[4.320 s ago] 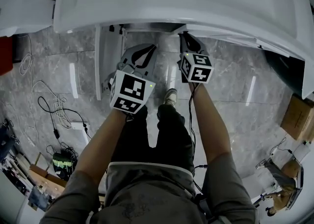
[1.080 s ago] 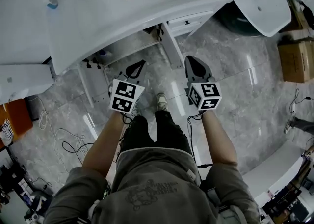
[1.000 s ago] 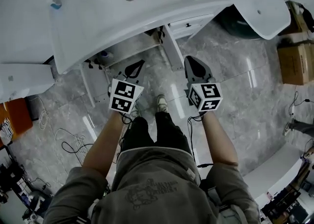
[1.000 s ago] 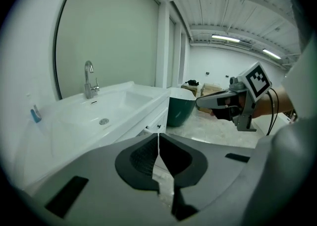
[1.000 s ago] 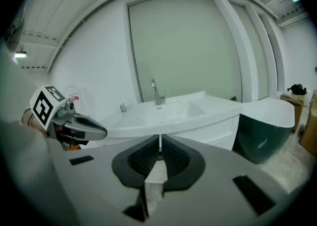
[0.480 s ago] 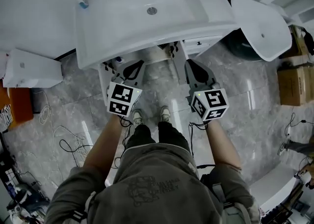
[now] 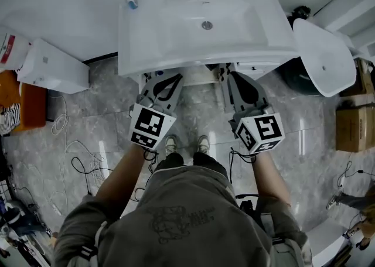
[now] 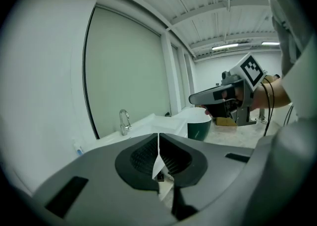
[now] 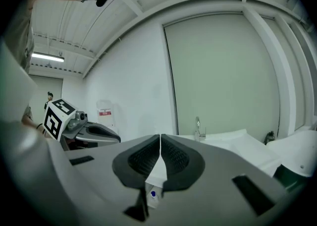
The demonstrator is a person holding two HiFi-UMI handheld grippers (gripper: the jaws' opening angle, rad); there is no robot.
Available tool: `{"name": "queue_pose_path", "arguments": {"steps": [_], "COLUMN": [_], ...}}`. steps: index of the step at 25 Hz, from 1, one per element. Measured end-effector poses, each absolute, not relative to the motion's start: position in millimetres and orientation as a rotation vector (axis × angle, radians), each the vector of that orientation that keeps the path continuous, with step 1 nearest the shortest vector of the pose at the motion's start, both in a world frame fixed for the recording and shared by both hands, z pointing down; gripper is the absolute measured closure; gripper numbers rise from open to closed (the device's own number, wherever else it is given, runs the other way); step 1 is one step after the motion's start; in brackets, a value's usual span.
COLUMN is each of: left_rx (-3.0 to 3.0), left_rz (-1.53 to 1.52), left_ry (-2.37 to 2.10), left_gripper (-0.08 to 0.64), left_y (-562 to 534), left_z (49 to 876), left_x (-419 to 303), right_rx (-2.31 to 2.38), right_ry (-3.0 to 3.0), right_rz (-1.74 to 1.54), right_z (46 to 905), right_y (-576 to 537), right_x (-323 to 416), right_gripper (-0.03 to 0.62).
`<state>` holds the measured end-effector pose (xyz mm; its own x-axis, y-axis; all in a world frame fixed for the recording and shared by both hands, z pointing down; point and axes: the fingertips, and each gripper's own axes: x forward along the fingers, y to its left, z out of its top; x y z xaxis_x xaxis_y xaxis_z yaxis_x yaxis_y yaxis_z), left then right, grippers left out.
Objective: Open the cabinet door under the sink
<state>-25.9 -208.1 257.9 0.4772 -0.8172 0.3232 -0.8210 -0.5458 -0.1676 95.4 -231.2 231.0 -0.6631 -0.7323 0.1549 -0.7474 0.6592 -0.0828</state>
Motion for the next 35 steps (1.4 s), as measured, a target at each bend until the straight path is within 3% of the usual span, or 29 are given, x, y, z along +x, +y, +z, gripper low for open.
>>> {"name": "queue_pose_path", "arguments": {"steps": [18, 35], "left_rx": [2.742, 2.739], "left_rz": [0.443, 0.421], "left_ry": [-1.684, -1.673], "left_gripper": [0.538, 0.538], "left_y": [-155.5, -149.7], "left_z": [181.2, 180.8], "left_x": [-71.2, -86.3], "right_rx": [1.037, 1.047], "right_ry": [-2.923, -2.913], "right_rz": [-0.022, -0.115], "right_z": [136.4, 125.6], "right_y": [-168.2, -153.9], "right_x": [39.1, 25.7], "right_gripper": [0.561, 0.561]}}
